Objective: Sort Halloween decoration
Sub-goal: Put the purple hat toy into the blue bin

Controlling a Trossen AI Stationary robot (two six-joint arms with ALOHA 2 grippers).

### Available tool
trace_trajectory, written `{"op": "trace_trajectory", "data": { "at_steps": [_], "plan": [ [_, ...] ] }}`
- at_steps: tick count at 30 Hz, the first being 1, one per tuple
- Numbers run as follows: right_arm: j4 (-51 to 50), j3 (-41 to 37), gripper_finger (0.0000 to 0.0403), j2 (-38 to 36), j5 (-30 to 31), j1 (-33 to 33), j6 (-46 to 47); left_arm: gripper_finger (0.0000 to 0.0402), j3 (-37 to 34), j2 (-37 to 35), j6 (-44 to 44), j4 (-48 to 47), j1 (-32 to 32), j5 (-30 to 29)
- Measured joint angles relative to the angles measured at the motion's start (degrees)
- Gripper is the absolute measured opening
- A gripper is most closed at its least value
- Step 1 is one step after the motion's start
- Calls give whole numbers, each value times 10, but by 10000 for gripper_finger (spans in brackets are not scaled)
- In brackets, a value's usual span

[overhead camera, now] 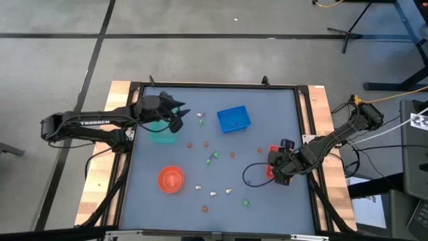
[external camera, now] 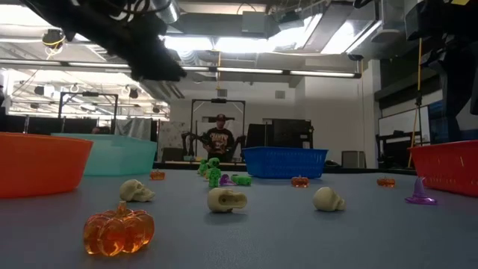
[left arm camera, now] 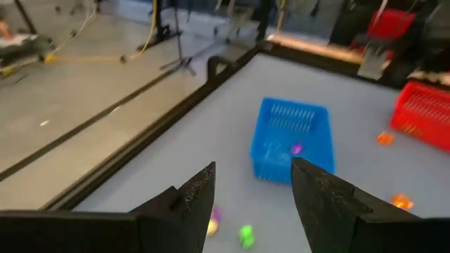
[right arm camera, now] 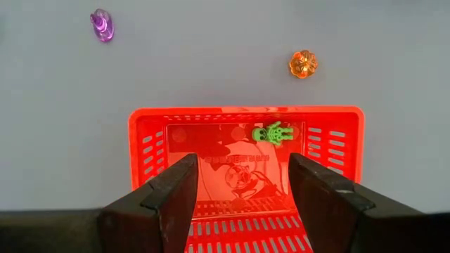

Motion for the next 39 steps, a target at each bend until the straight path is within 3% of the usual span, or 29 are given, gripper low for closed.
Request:
{"op": "trace_trajectory", "data": {
  "at_steps": [5, 15, 20, 30, 39],
  "plan": [
    [0, 0, 221, 0, 0, 0, 0, 170, 15, 41, 2, 51, 0, 14],
    [0, 0, 221, 0, 0, 0, 0, 169, 138, 202, 35, 43, 20, 14],
    [0, 0, 221, 0, 0, 0, 0, 169, 184, 289, 35, 16, 49, 49],
    [1, 0, 221, 0, 21, 0, 0, 169, 191, 431, 32, 11, 92, 75],
    [5, 0, 221, 0, 25, 0, 0, 169, 191, 485, 31, 11, 92, 98]
  ]
}}
